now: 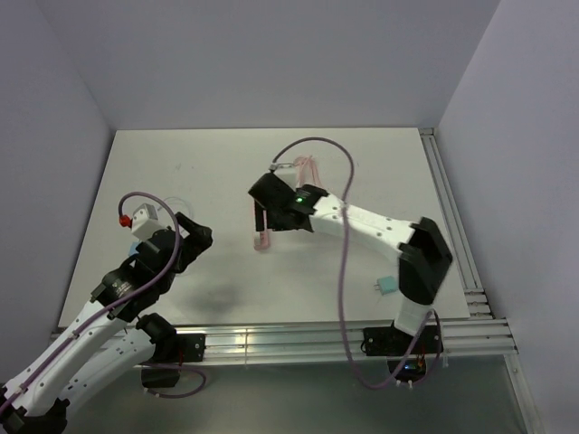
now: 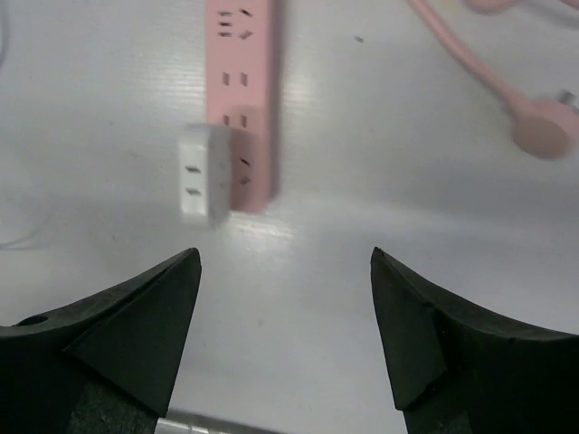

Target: Insert the plug

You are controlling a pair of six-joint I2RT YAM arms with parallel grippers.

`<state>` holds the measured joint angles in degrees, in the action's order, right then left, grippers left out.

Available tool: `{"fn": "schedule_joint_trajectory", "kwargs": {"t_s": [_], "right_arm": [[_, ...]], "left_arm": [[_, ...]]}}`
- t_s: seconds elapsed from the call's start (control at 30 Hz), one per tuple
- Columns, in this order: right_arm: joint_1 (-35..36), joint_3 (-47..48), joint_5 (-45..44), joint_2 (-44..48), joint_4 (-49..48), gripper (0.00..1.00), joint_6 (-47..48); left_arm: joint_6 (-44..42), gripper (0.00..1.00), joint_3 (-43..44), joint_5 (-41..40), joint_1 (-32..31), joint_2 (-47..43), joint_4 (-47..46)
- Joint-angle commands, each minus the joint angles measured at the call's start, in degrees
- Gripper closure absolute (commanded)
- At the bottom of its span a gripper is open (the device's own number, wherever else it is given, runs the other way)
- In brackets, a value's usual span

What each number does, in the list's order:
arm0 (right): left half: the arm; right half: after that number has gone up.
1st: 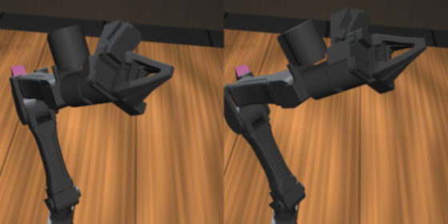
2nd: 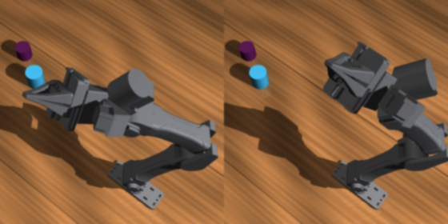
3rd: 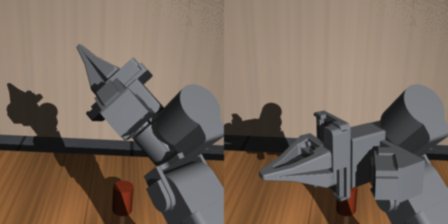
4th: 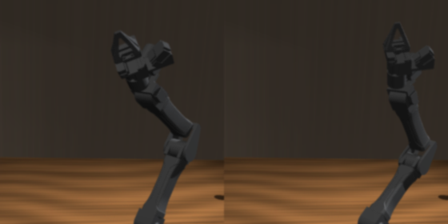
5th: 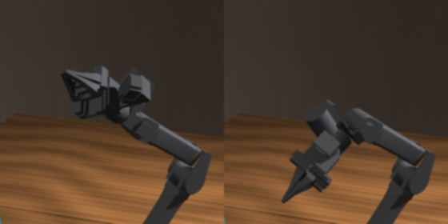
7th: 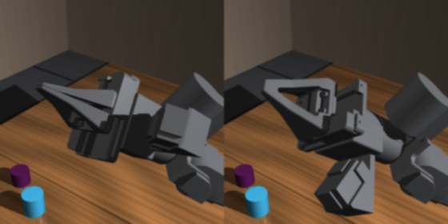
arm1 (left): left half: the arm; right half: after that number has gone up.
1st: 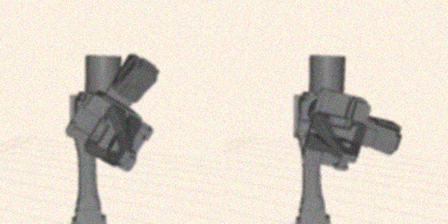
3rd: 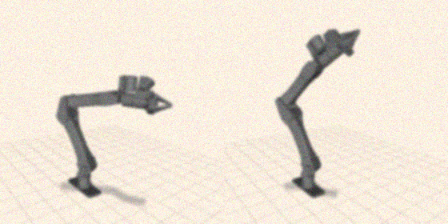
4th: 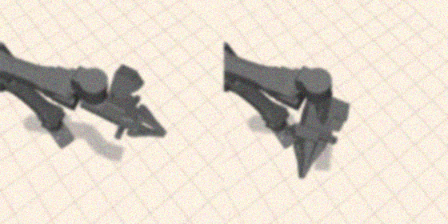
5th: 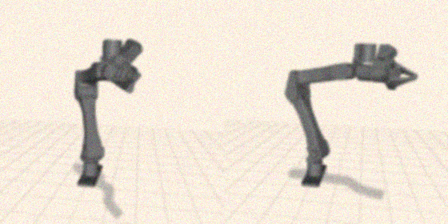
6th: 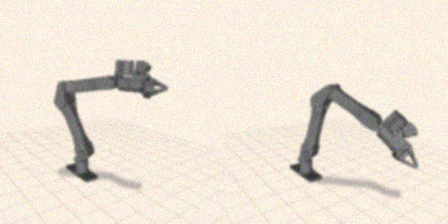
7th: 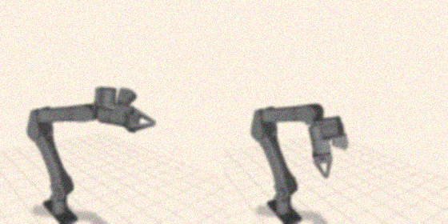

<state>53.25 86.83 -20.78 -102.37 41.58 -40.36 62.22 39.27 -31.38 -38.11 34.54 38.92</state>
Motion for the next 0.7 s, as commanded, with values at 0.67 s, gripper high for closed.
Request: {"fn": "schedule_joint_trajectory", "kwargs": {"t_s": [0.67], "right_arm": [[-33.73,-48.76,1.7,50.15,10.26,0.07,-19.31]], "left_arm": [[-13.44,0.01,-0.6,19.68,0.23,1.22,-14.66]]}}
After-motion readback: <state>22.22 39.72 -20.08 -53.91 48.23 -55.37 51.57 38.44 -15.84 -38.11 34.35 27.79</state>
